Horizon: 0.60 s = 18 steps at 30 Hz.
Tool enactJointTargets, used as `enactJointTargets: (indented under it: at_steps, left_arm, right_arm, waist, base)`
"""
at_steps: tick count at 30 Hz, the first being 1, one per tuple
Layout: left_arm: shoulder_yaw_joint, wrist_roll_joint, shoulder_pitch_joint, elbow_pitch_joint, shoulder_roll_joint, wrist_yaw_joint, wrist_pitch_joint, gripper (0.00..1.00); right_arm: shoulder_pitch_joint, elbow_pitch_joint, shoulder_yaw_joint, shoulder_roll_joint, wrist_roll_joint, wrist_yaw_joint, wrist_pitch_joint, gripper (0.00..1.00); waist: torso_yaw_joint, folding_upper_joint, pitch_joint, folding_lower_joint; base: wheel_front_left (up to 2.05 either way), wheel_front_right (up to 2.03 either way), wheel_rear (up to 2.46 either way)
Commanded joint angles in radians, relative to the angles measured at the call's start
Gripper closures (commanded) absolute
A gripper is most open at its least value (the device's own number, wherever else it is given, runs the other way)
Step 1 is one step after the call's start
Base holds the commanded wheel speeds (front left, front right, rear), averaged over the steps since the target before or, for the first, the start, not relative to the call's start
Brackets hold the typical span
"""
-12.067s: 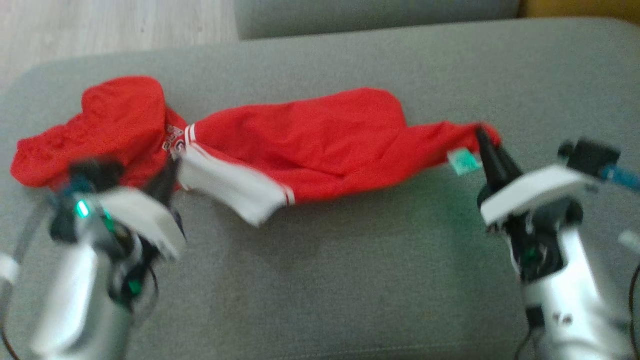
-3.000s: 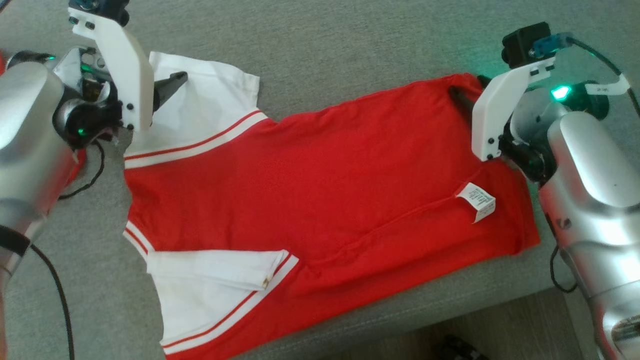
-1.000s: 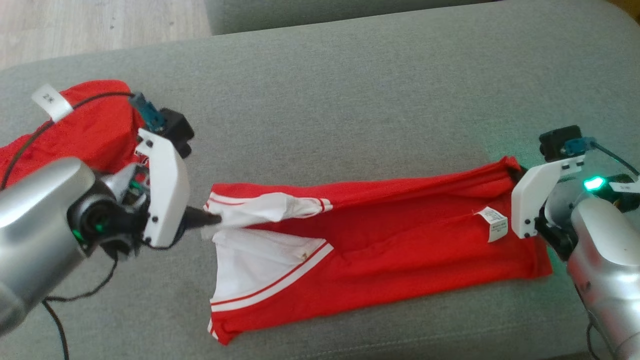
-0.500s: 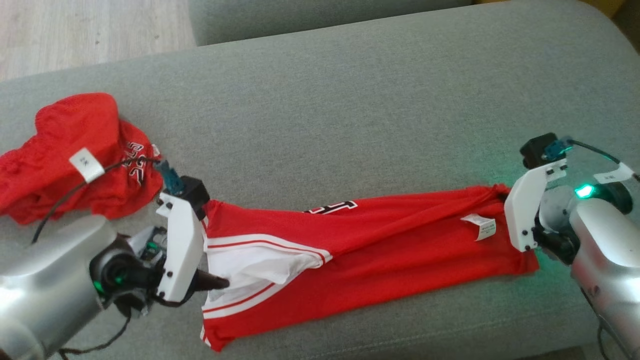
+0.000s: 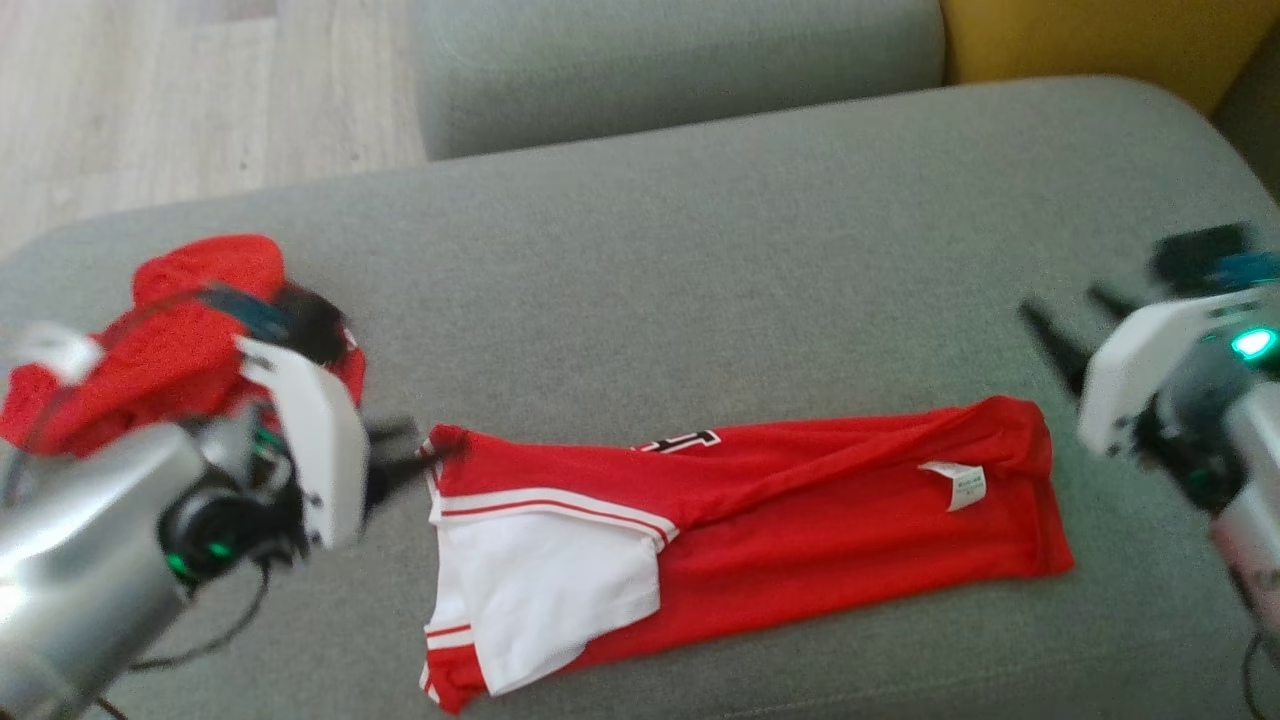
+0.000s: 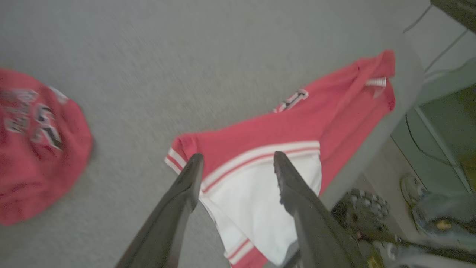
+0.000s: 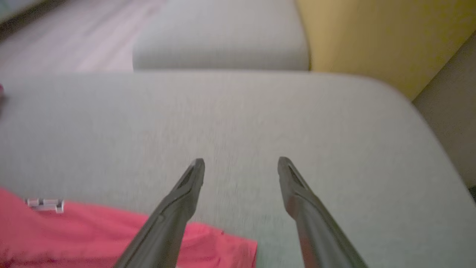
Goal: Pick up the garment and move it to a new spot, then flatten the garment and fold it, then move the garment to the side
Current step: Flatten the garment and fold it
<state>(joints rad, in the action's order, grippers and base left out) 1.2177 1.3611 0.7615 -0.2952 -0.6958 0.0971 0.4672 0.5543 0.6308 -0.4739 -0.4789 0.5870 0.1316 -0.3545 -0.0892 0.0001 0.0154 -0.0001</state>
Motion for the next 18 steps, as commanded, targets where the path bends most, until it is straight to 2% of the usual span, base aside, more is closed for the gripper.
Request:
enactJointTargets:
  at_steps: [1, 3, 6, 10, 13, 16, 17, 18]
  left_arm:
    - [-0.083, -0.027, 0.037, 0.014, -0.055, -0.024, -0.08, 0.0]
    - [-0.118, -0.056, 0.007, 0.032, -0.076, -0.07, -0.2, 0.0]
    - [-0.177, -0.109, -0.053, 0.069, -0.116, -0.166, -0.406, 0.0]
    - [-0.266, -0.125, -0.165, 0.134, -0.153, -0.311, -0.657, 0.0]
    - [-0.36, -0.137, -0.26, 0.195, -0.159, -0.404, -0.724, 0.0]
    - [-0.531, -0.247, -0.365, 0.269, -0.105, -0.471, -0.728, 0.0]
    - [-0.652, -0.36, -0.464, 0.309, -0.034, -0.495, -0.728, 0.0]
    - [-0.706, -0.418, -0.512, 0.328, 0.006, -0.498, -0.729, 0.0]
  right_arm:
    - [0.001, -0.051, 0.047, -0.018, -0.005, -0.001, 0.059, 0.0]
    - [-0.02, -0.072, 0.156, 0.004, -0.057, -0.001, 0.158, 0.0]
    - [-0.079, -0.127, 0.309, 0.1, -0.13, -0.001, 0.27, 0.0]
    - [-0.177, -0.213, 0.423, 0.198, -0.229, -0.001, 0.357, 0.0]
    - [-0.258, -0.272, 0.472, 0.254, -0.284, -0.001, 0.4, 0.0]
    - [-0.34, -0.32, 0.512, 0.289, -0.335, -0.001, 0.428, 0.0]
    - [-0.385, -0.339, 0.54, 0.316, -0.362, -0.001, 0.43, 0.0]
    - [-0.401, -0.344, 0.552, 0.322, -0.377, -0.001, 0.433, 0.0]
  waist:
    - [0.013, -0.0001, -0.021, 0.0001]
    - [0.016, -0.0001, -0.032, 0.0001]
    - [0.021, -0.0001, -0.044, 0.0001]
    - [0.035, -0.0001, -0.051, 0.0001]
    - [0.047, -0.0001, -0.055, 0.0001]
    - [0.06, -0.0001, -0.055, 0.0001]
    - [0.061, -0.0001, -0.055, 0.0001]
    - [0.061, -0.0001, -0.055, 0.0001]
  base:
    - [0.0, 0.0, 0.0]
    - [0.0, 0.0, 0.0]
    - [0.0, 0.0, 0.0]
    - [0.0, 0.0, 0.0]
    - [0.0, 0.0, 0.0]
    - [0.0, 0.0, 0.0]
    - [0.0, 0.0, 0.0]
    - [0.0, 0.0, 0.0]
